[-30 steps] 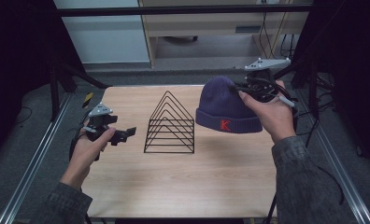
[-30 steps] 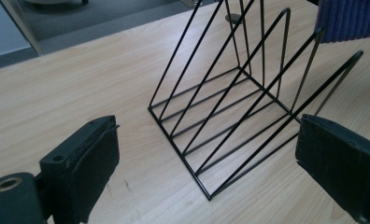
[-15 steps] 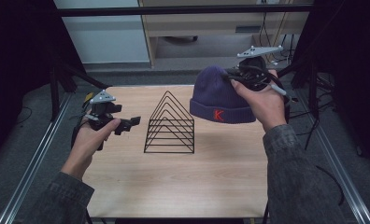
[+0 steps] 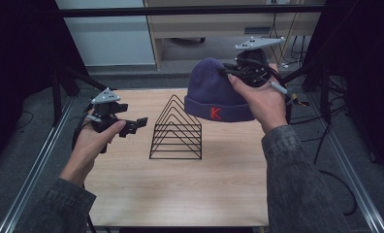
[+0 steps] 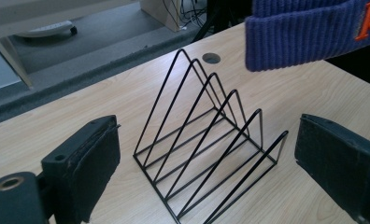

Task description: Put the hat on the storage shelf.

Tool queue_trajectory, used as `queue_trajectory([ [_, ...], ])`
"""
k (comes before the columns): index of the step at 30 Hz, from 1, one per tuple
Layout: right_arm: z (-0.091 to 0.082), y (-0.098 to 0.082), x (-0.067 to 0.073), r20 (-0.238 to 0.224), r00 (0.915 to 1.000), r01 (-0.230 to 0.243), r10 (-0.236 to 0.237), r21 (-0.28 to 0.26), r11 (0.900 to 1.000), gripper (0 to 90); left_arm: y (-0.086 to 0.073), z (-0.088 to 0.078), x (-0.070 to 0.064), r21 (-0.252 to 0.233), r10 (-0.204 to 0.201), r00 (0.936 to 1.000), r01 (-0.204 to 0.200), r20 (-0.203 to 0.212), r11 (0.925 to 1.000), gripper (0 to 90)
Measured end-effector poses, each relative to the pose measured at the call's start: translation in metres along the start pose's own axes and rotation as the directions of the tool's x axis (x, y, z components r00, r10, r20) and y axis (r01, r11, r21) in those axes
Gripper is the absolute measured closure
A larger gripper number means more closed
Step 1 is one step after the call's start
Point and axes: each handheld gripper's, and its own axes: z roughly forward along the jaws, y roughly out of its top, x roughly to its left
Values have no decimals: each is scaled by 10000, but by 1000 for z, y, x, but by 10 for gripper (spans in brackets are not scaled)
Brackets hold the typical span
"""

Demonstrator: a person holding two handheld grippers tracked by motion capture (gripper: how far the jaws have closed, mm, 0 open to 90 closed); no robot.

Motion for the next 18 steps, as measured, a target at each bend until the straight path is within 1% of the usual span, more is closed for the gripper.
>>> queue_trajectory([
  [2, 1, 5, 5, -49, 10000, 44, -45, -118, 9999, 802, 2, -2, 0, -138, -86, 10000, 86, 50, 9999, 63],
  [5, 2, 12, 12, -157, 9998, 85, -89, -286, 9996, 802, 5, -3, 1, -174, -16, 10000, 16, 29, 9998, 63],
  [8, 4, 17, 19, -330, 9994, 131, -145, -426, 9990, 802, 7, -5, 2, -353, -93, 9998, 99, 184, 9993, 64],
  [9, 4, 17, 19, -330, 9994, 131, -145, -426, 9990, 802, 7, -5, 2, -353, -93, 9998, 99, 184, 9993, 64],
  [10, 6, 20, 23, -454, 9989, 114, -135, -475, 9988, 802, 7, -5, 3, -379, -89, 9998, 96, 180, 9992, 64],
  [18, 14, 30, 41, -752, 9964, 344, -389, -600, 9976, 802, 7, -7, 2, -515, -83, 9997, 95, 218, 9986, 66],
])
